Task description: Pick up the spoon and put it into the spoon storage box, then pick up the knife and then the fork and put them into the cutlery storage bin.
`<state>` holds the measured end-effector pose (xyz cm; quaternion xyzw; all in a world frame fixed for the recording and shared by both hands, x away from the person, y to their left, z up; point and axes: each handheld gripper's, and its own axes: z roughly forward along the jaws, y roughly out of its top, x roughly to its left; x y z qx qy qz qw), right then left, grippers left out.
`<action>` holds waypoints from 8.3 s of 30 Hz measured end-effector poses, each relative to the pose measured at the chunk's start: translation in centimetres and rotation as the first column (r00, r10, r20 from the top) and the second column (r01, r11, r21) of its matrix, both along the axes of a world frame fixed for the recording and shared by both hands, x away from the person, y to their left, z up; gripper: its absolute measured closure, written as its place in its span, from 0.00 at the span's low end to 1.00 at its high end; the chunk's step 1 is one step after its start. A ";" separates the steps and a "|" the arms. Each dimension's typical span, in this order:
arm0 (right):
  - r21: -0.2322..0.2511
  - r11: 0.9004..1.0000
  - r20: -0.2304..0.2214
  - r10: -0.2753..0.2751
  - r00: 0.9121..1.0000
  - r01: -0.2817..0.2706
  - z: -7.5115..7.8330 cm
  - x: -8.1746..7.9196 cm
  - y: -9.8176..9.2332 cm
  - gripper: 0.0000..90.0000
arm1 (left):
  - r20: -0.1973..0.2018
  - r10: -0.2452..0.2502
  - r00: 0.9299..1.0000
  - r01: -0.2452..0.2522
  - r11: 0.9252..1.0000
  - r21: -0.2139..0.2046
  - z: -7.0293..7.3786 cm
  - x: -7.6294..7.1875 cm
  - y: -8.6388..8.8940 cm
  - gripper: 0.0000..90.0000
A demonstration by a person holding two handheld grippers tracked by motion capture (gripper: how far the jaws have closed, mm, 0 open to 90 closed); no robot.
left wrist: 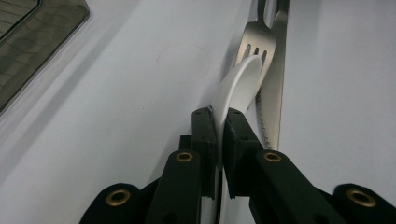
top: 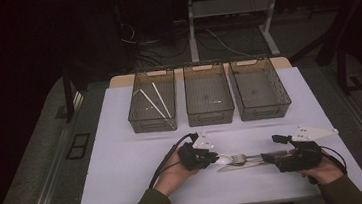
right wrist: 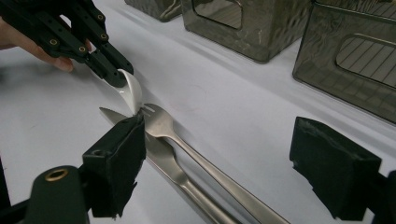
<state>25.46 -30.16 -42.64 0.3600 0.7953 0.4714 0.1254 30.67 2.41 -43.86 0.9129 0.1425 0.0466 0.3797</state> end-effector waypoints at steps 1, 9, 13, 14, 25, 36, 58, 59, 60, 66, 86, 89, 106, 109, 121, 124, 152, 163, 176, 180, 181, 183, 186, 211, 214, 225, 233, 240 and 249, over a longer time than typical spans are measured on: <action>0.001 1.000 0.000 0.000 1.000 0.000 0.0 0.0 0.0 0.20 | 0.001 0.001 1.000 -0.001 1.000 0.003 0.0 0.0 0.0 0.93; 0.005 1.000 0.005 -0.002 1.000 0.002 0.0 0.0 -0.1 0.20 | -0.029 0.013 1.000 -0.013 1.000 0.001 0.2 0.1 0.2 0.93; 0.005 1.000 0.006 -0.001 1.000 0.001 0.1 0.0 -0.1 0.20 | -0.045 0.031 0.998 -0.032 0.999 -0.017 0.3 0.3 0.4 0.93; 0.004 1.000 0.006 -0.001 1.000 0.001 0.1 0.0 -0.1 0.20 | -0.048 0.032 0.998 -0.033 0.999 -0.020 0.5 0.4 0.5 0.93; 0.006 1.000 0.004 0.000 1.000 0.000 0.1 0.0 0.0 0.20 | -0.031 0.045 0.999 -0.046 0.997 -0.054 1.9 0.5 1.6 0.93; 0.016 1.000 0.006 0.002 1.000 -0.002 0.1 0.0 -0.1 0.20 | -0.040 0.024 0.999 -0.027 0.997 -0.078 3.4 1.2 2.6 0.93; 0.017 1.000 0.012 -0.004 1.000 0.004 0.1 0.0 -0.1 0.20 | 0.013 -0.009 1.000 0.010 0.995 -0.100 7.1 4.2 1.5 0.93; 0.016 1.000 0.012 -0.005 1.000 0.005 0.1 0.0 -0.1 0.20 | 0.017 -0.007 1.000 0.009 0.995 -0.102 7.4 4.4 1.4 0.93; 0.017 1.000 0.014 -0.004 1.000 0.004 0.1 0.0 -0.1 0.20 | 0.022 -0.005 1.000 0.007 0.995 -0.102 7.7 4.7 1.4 0.93; 0.018 1.000 0.012 -0.008 1.000 0.008 0.2 -0.1 -0.1 0.20 | 0.050 -0.015 0.999 0.020 0.994 -0.108 9.2 6.1 1.0 0.93; 0.022 1.000 0.014 -0.009 1.000 0.009 0.2 -0.1 -0.2 0.20 | 0.127 0.013 0.992 0.001 0.995 -0.103 12.2 11.3 -0.9 0.93; 0.021 1.000 0.012 -0.009 1.000 0.008 0.2 -0.1 -0.2 0.20 | 0.122 0.020 0.992 -0.007 0.994 -0.106 12.0 12.1 -1.1 0.93; 0.030 1.000 0.014 -0.009 1.000 0.008 0.2 -0.2 -0.2 0.20 | 0.108 0.058 0.992 -0.055 0.998 -0.034 9.0 14.8 -2.0 0.93; 0.026 1.000 0.016 -0.009 1.000 0.008 0.2 -0.2 -0.3 0.20 | 0.100 0.064 0.993 -0.062 0.998 -0.020 8.4 15.1 -2.2 0.93; 0.024 1.000 0.016 -0.005 1.000 0.005 0.2 -0.2 -0.2 0.20 | 0.083 0.056 0.995 -0.061 0.997 0.051 6.6 15.7 -3.1 0.93; 0.024 1.000 0.016 -0.006 1.000 0.005 0.2 -0.2 -0.2 0.20 | 0.076 0.057 0.996 -0.062 0.996 0.060 6.3 15.9 -3.3 0.93; 0.024 1.000 0.016 -0.005 1.000 0.004 0.2 -0.2 -0.3 0.20 | 0.017 0.109 0.994 -0.110 0.993 0.049 5.1 16.1 -3.7 0.83; 0.023 1.000 0.019 -0.004 1.000 0.004 0.2 -0.2 -0.2 0.20 | 0.011 0.117 0.993 -0.117 0.992 -0.054 7.1 15.6 -2.6 0.77; 0.025 1.000 0.019 -0.004 1.000 0.003 0.3 -0.2 -0.2 0.20 | -0.015 0.128 0.992 -0.128 0.974 -0.188 9.6 13.7 -0.4 0.61; 0.028 1.000 0.016 -0.007 1.000 0.007 0.3 -0.2 -0.3 0.20 | -0.020 0.123 0.992 -0.124 0.972 -0.199 9.9 12.8 0.4 0.56; 0.030 1.000 0.018 -0.008 1.000 0.007 0.3 -0.2 -0.3 0.20 | -0.024 0.121 0.992 -0.123 0.970 -0.209 10.0 12.4 0.6 0.55; 0.032 0.999 0.020 -0.009 1.000 0.008 0.3 -0.2 -0.4 0.20 | -0.023 0.123 0.992 -0.125 0.969 -0.215 10.1 11.7 1.0 0.52; 0.036 0.999 0.018 -0.013 1.000 0.013 0.3 -0.2 -0.4 0.20 | -0.016 0.111 0.994 -0.112 0.968 -0.226 10.3 10.6 1.6 0.47; -0.039 0.998 -0.078 0.054 0.996 -0.057 1.5 0.9 -1.4 0.30 | -0.013 0.188 0.982 -0.185 0.948 -0.260 6.2 2.6 8.2 0.21; -0.047 0.997 -0.098 0.054 0.994 -0.058 1.5 1.3 -1.9 0.43 | -0.010 0.206 0.978 -0.202 0.946 -0.254 5.6 1.7 9.1 0.17; -0.133 0.990 -0.142 0.025 0.990 -0.044 0.9 1.8 -3.4 0.91 | -0.014 0.246 0.969 -0.243 0.944 -0.225 3.0 -1.4 12.4 0.05; -0.240 0.971 -0.206 -0.033 0.978 -0.017 -0.1 2.2 -4.4 1.00 | -0.054 0.253 0.966 -0.259 0.942 -0.214 1.5 -2.8 14.0 0.00; -0.278 0.960 -0.224 -0.053 0.973 -0.012 -0.5 2.4 -4.3 1.00 | -0.047 0.244 0.969 -0.248 0.948 -0.199 1.2 -2.8 13.5 0.00; -0.307 0.951 -0.241 -0.052 0.969 -0.025 -0.9 2.6 -3.9 1.00 | -0.058 0.240 0.969 -0.247 0.950 -0.193 1.0 -2.6 13.7 0.00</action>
